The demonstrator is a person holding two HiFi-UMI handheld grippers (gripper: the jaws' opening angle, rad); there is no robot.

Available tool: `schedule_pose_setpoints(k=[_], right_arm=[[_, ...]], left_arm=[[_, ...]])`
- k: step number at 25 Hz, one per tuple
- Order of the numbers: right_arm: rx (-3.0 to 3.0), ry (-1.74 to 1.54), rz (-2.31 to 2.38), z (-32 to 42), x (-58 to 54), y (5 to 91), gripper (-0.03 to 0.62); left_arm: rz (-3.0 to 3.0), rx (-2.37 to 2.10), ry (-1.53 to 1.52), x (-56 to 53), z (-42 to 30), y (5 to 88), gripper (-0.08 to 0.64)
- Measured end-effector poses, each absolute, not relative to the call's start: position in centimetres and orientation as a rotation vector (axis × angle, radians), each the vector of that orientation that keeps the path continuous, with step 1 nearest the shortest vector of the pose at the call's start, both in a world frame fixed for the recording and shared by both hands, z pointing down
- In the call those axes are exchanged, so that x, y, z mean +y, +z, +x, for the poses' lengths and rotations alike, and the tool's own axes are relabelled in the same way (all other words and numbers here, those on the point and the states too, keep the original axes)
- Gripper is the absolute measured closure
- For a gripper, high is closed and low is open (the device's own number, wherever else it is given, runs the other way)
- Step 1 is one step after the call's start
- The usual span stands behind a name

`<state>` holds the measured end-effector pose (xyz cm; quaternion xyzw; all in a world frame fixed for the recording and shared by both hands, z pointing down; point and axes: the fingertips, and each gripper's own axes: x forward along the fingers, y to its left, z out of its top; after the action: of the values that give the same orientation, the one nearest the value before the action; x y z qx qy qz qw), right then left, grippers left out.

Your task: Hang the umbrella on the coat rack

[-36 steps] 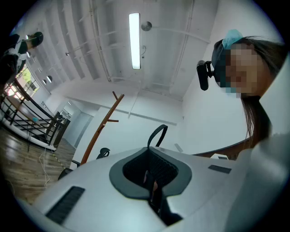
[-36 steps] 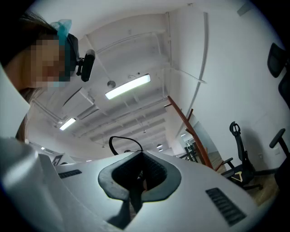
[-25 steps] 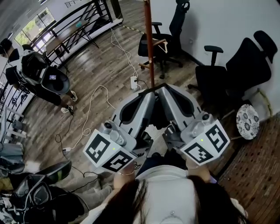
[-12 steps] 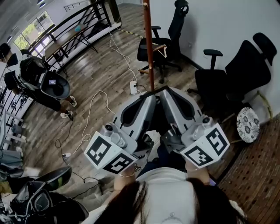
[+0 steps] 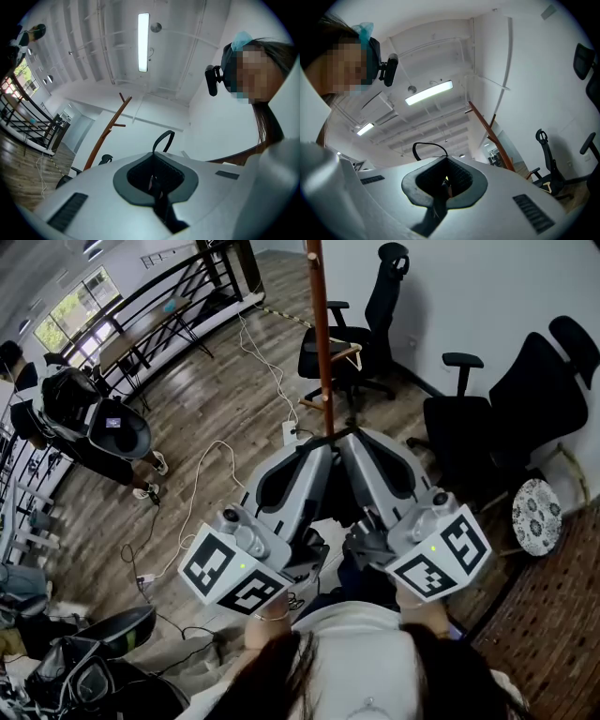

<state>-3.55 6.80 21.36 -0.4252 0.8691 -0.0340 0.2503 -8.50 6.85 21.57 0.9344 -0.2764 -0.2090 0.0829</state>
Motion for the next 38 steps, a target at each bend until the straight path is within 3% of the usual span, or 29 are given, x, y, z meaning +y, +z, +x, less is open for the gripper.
schedule_pose_setpoints(k=[38], right_arm=[[2.379, -0.070, -1.064, 0.9, -8.6, 19.2, 0.560]], left_arm=[[2.838, -0.869, -0.633, -8.9, -4.0, 19.1, 0.552]])
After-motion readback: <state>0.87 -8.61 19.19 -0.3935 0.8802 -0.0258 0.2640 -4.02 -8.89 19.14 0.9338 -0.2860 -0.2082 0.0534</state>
